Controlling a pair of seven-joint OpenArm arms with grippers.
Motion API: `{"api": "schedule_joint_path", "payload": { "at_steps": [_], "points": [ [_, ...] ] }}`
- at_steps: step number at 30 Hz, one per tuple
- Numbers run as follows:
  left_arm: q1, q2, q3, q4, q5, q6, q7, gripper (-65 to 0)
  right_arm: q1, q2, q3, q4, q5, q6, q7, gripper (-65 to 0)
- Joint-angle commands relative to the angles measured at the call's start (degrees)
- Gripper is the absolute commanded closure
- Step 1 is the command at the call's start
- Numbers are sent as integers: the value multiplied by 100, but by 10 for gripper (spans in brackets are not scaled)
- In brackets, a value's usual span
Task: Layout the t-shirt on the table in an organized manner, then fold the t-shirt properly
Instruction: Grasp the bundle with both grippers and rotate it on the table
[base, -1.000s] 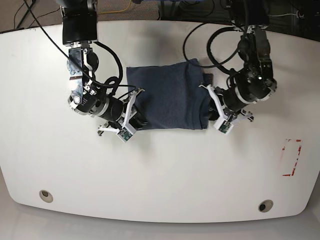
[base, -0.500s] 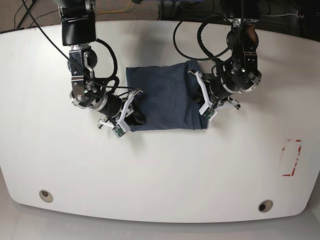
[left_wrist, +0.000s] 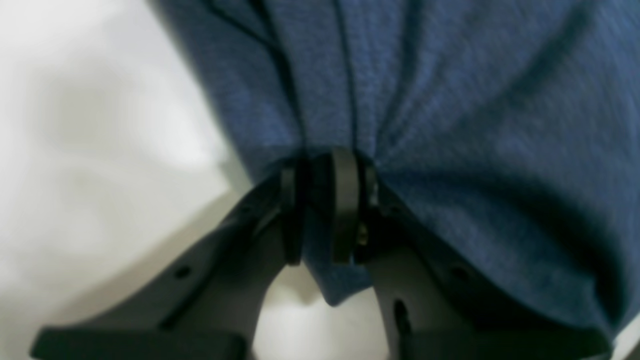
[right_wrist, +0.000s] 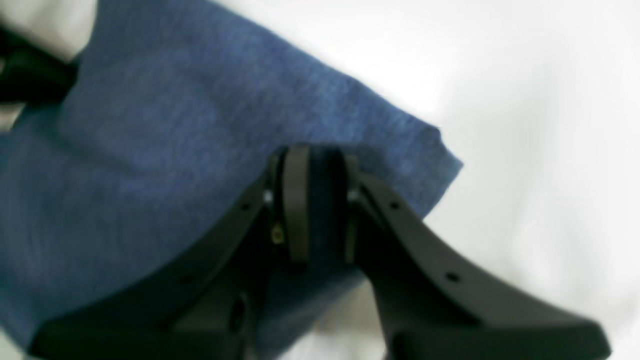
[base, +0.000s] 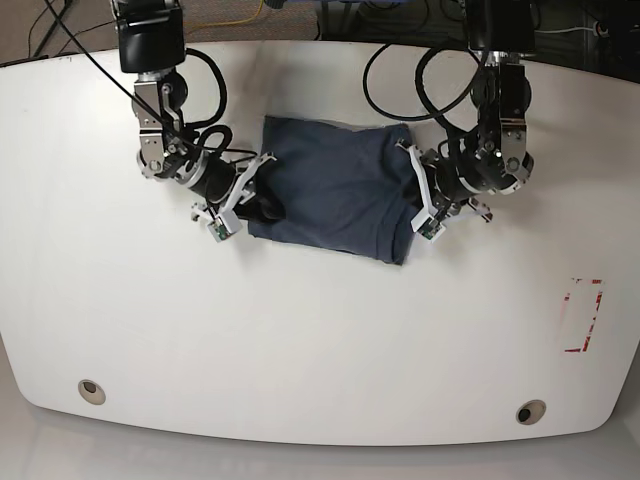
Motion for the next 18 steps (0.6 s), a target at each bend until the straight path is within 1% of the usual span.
{"api": "schedule_joint_path", "payload": {
  "at_steps": [1,3,6,9,13,18],
  "points": [
    [-324,-111,163,-2,-25,22,-84,-68,-268,116,123,284,-156,-7,-152,-81],
    [-473,-181,339,-116,-25,22,-84,-68,-506,99,254,477,-147,-7,-170,-81],
    [-781,-243,629,-336,-25,22,-84,-68,-928,-68,404,899,-182,-7,-179,-81],
    [-1080,-243,823,-600,-33,22,-84,-68,-1288,-165,457,1312,-182,-7,-187,-81],
    [-1309,-146,990,-758,-33,22,-84,-68,-1605,-200,448,1743,-182,-7,-214,-81],
    [-1502,21,1139,-661,-33,-22,-75,-68,-1763,-358,457,2376,-173,-7,-609,-81]
  ]
}}
